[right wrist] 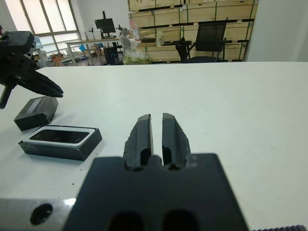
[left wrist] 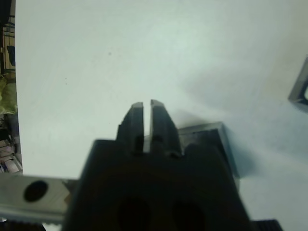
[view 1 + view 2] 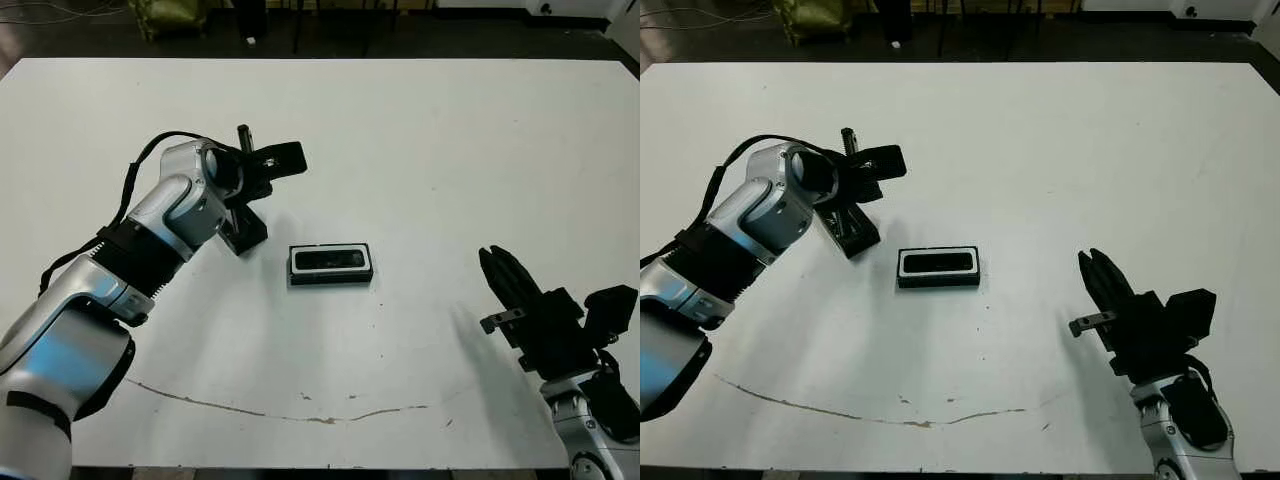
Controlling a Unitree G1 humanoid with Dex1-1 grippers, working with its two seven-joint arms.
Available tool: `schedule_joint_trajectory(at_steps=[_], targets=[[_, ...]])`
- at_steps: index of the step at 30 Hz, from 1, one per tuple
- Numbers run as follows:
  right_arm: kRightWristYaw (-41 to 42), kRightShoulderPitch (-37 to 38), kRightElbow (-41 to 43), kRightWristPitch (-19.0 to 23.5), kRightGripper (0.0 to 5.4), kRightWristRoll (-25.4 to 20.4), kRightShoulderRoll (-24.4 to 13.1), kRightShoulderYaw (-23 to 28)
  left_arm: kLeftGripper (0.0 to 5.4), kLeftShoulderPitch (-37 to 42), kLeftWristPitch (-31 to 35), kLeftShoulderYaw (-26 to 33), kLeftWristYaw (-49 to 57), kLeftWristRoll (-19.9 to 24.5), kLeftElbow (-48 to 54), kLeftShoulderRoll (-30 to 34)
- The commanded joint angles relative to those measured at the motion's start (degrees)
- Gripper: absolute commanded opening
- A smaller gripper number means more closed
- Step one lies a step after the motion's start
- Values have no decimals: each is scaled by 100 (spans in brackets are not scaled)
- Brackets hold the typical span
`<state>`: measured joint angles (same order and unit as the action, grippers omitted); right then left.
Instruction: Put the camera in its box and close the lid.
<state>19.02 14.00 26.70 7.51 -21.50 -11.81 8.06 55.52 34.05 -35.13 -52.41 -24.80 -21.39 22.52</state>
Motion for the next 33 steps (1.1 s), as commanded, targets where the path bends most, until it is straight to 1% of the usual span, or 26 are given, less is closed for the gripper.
schedule_joint_trajectory(at_steps=[1,4,7,9,15,18,20,25,28,33], targets=[[10,106,-83,-88,2,-2,42,2,0,-99,-48,-194,-184,-177,30,65],[42,133,-131,-173,2,-1,63,-7,0,-96,-53,-172,-303,-155,20,61],[-3,171,-87,-83,2,-76,86,-19,0,-91,-104,-224,-385,-210,33,80],[-17,190,-77,-105,2,-89,114,-29,0,-98,-157,-259,-438,-237,-10,74],[111,183,-274,-341,2,-122,177,-22,0,-79,-445,-476,-779,-388,-70,200],[84,188,-252,-336,2,-133,191,-47,0,-91,-434,-504,-908,-453,-120,219],[26,192,-205,-303,2,-93,202,-73,0,-108,-567,-535,-978,-503,-121,262],[-91,218,-104,-142,2,-145,226,-108,0,-114,-701,-483,-1254,-441,-180,320],[-70,220,-120,-250,2,-29,193,-131,0,-108,-793,-485,-1421,-457,-136,390],[-79,246,-124,-301,2,-14,238,-135,0,-121,-962,-520,-1658,-541,-49,554]])
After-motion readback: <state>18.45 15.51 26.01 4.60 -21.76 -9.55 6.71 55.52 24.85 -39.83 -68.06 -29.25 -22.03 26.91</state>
